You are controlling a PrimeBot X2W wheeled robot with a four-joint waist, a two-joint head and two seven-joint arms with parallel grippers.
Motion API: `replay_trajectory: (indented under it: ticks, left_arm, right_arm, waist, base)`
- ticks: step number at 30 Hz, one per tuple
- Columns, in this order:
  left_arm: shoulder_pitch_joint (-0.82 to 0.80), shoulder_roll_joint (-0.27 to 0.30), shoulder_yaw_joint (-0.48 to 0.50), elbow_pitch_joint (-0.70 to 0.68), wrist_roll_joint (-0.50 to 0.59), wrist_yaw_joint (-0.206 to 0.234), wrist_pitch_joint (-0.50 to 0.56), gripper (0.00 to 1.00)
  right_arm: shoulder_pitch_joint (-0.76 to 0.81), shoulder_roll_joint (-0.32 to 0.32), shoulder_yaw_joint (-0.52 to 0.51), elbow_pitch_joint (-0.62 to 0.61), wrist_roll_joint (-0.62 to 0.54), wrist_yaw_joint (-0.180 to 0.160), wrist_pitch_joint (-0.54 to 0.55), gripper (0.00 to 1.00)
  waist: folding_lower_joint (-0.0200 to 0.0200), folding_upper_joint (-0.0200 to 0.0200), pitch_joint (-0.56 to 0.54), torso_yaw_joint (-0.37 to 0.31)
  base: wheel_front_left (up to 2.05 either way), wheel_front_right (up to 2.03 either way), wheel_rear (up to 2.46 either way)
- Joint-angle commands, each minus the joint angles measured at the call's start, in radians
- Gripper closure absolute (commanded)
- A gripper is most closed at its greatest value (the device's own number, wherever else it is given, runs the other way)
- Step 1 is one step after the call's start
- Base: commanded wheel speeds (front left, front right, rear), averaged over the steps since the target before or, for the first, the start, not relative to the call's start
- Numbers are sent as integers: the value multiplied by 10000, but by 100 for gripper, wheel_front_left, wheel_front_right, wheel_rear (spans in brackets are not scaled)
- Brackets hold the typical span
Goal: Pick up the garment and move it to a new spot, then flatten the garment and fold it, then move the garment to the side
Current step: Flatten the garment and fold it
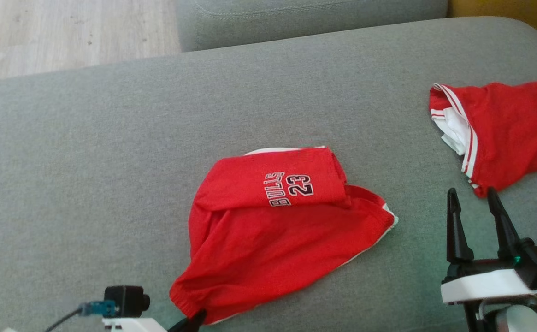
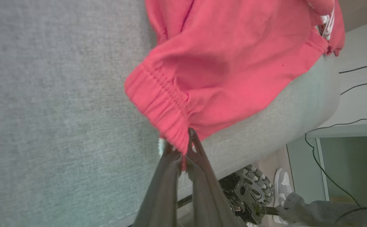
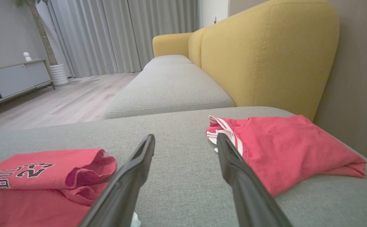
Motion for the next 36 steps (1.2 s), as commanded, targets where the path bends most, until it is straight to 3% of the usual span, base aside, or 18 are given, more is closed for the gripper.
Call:
replay_trajectory:
  ticks: [1, 2, 3, 4, 5, 9, 13, 15, 17, 24, 30, 36]
  left_arm:
    - [-396, -51, 427, -36, 78, -97, -236, 100]
    - [-403, -177, 421, 194, 122, -111, -378, 100]
    - [-414, -267, 392, 386, 197, -125, -494, 90]
    - [-405, -334, 351, 523, 256, -165, -588, 41]
    - [-365, -377, 346, 606, 276, -195, -688, 0]
    - [-51, -61, 580, 570, 354, -79, -1029, 0]
    - [147, 787, 1053, 372, 786, 461, -1334, 0]
    - [-152, 1203, 1337, 71, 1337, 939, -1534, 0]
    - [-566, 1038, 1372, -267, 1545, 1061, -1604, 0]
    - [-2102, 199, 364, -763, 2477, 891, -948, 0]
    - [-3597, -514, -323, 563, 3643, 833, -741, 0]
    - [-4899, -1357, -1460, 2678, 4303, 28, 30, 0]
  right_arm:
    - [-141, -77, 198, -283, -86, 73, -109, 0]
    - [-146, -77, 205, -277, -111, 73, -109, 0]
    - [-150, -77, 206, -272, -132, 73, -109, 0]
    - [-147, -77, 206, -268, -148, 73, -109, 0]
    - [-141, -77, 207, -273, -166, 73, -109, 0]
    - [-88, -77, 172, -323, -215, 73, -109, 0]
    - [-31, -77, 152, -362, -211, 73, -109, 0]
    - [-34, -77, 167, -369, -239, 73, -109, 0]
    - [-90, -77, 192, -382, -249, 73, -109, 0]
    - [-333, -77, 427, -435, -250, 73, -109, 0]
    - [-384, -77, 490, -425, -263, 73, -109, 0]
    - [-589, -77, 599, -396, -201, 73, -109, 0]
  waist:
    - [0, 0, -29, 39]
    - [0, 0, -43, 52]
    - [0, 0, -68, 60]
    - [0, 0, -101, 64]
    - [0, 0, -124, 62]
    - [0, 0, -191, 21]
    - [0, 0, -219, -11]
    - [0, 0, -204, -53]
    - [0, 0, -161, -101]
    - [0, 0, 113, -597]
    - [0, 0, 412, -854]
    - [0, 0, 657, -1107]
  base:
    - [0, 0, 0]
    - [0, 0, 0]
    - [0, 0, 0]
    - [0, 0, 0]
    - [0, 0, 0]
    - [0, 0, 0]
    - [0, 0, 0]
    - [0, 0, 0]
    - [0, 0, 0]
    - [0, 0, 0]
    - [0, 0, 0]
    - [0, 0, 0]
